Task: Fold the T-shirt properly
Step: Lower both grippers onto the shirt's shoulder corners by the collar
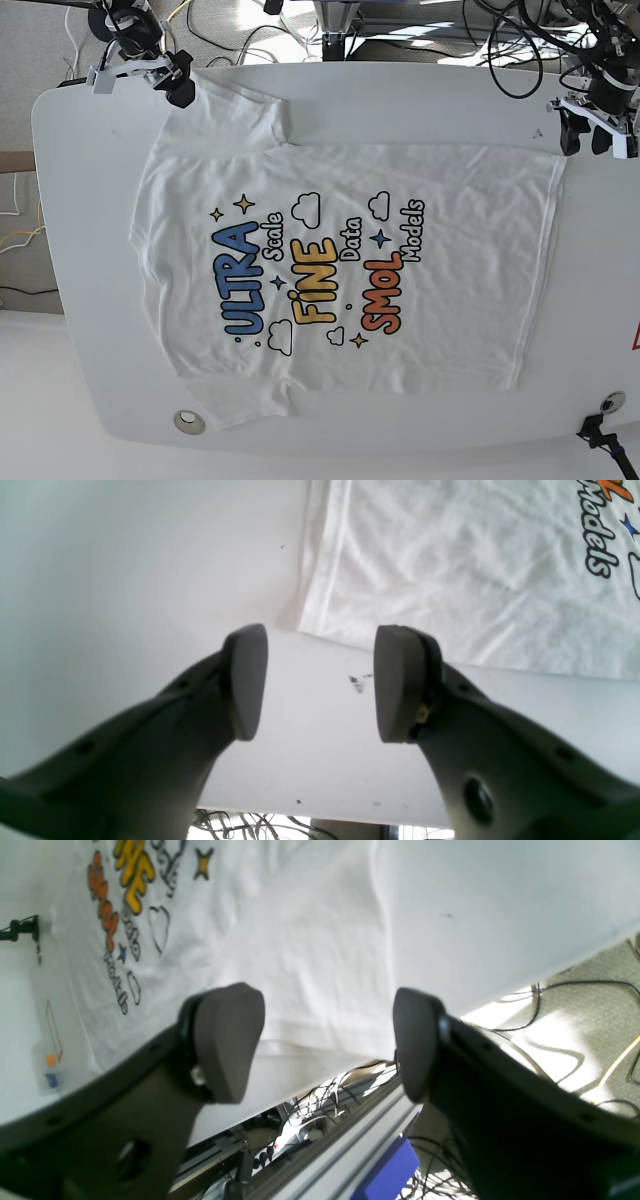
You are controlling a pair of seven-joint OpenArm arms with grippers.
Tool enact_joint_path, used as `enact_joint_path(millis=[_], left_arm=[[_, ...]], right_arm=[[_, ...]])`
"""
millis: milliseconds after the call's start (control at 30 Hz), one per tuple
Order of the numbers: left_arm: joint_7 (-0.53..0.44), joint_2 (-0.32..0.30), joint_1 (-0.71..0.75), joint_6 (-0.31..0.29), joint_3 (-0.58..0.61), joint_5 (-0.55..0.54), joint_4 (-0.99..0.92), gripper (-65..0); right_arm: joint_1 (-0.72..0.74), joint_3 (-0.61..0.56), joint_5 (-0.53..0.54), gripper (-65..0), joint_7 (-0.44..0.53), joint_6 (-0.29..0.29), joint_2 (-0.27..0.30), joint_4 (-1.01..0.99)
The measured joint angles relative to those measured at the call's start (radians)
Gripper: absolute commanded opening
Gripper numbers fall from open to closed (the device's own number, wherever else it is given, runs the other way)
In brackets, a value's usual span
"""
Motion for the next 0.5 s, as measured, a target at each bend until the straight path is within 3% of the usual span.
enact_joint_path(millis=[500], left_arm=[[0.000,-0.003,0.011,0.001,-0.001,0.001,0.000,-32.9]], right_arm=[[0.057,-0.054,0.005,-23.0,0.011,0.014,0.003,-0.125]])
